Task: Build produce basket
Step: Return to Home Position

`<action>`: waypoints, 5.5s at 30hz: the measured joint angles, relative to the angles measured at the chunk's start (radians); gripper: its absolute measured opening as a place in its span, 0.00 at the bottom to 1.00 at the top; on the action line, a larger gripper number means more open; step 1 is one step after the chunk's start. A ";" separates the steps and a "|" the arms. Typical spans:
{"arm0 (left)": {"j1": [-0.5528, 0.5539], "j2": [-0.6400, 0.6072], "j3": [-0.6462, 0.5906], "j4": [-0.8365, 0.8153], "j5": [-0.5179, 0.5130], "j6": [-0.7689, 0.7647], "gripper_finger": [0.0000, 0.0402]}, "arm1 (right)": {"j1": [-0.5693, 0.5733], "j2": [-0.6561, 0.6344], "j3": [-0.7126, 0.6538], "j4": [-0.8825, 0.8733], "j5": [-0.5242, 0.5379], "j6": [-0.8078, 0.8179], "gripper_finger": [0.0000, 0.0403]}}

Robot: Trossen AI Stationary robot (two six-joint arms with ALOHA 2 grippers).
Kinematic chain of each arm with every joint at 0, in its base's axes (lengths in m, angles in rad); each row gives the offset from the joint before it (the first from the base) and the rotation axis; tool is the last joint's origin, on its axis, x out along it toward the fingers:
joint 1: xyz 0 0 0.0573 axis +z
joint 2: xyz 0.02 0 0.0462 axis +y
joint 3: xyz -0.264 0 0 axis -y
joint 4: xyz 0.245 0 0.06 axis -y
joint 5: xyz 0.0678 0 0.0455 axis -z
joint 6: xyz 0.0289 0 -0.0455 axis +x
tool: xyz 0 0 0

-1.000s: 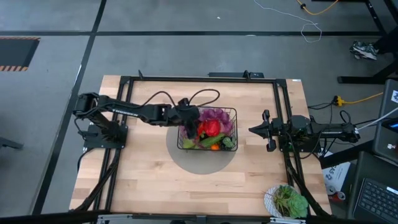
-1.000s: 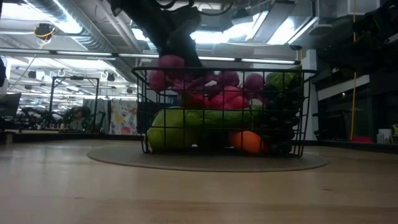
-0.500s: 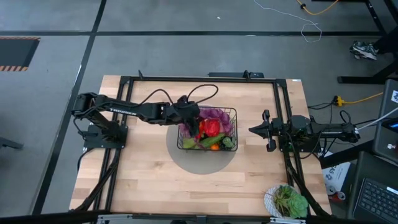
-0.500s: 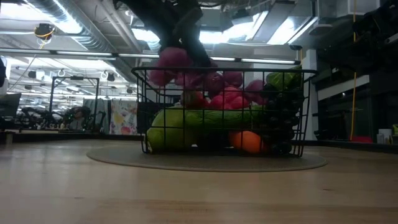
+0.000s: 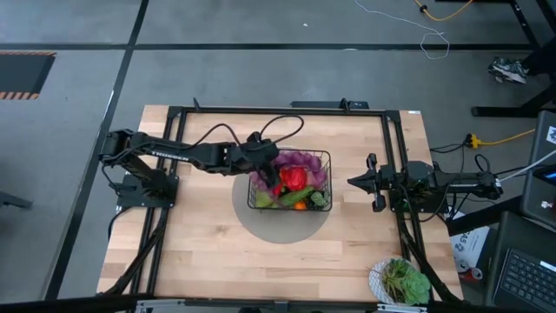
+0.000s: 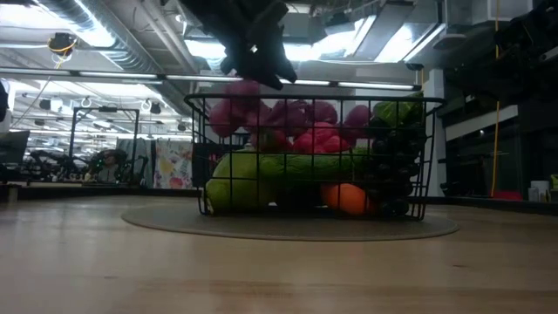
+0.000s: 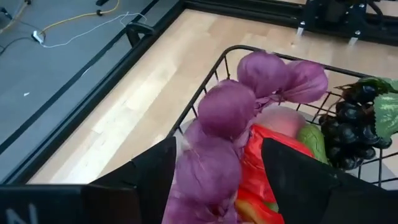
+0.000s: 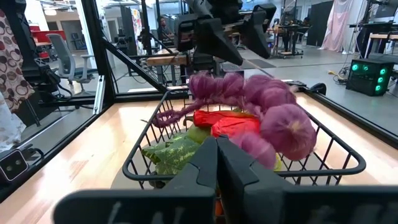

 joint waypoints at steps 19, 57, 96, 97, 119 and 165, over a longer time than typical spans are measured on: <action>-0.001 -0.358 0.000 -0.279 -0.011 0.013 0.57 | 0.000 0.000 0.000 0.000 0.000 0.000 0.01; 0.052 -1.385 -0.862 -0.069 0.141 -0.028 0.57 | 0.000 0.000 0.000 0.000 0.000 0.000 0.01; 0.052 -1.502 -1.103 0.138 0.284 0.132 0.57 | 0.000 0.000 0.000 0.000 0.000 0.000 0.01; 0.052 -1.502 -1.103 0.138 0.284 0.132 0.57 | 0.000 0.000 0.000 0.000 0.000 0.000 0.01; 0.052 -1.502 -1.103 0.136 0.283 0.132 0.57 | 0.000 0.000 0.000 0.000 0.000 0.000 0.01; 0.052 -1.502 -1.103 0.136 0.283 0.132 0.57 | 0.000 0.000 0.000 0.000 0.000 0.000 0.01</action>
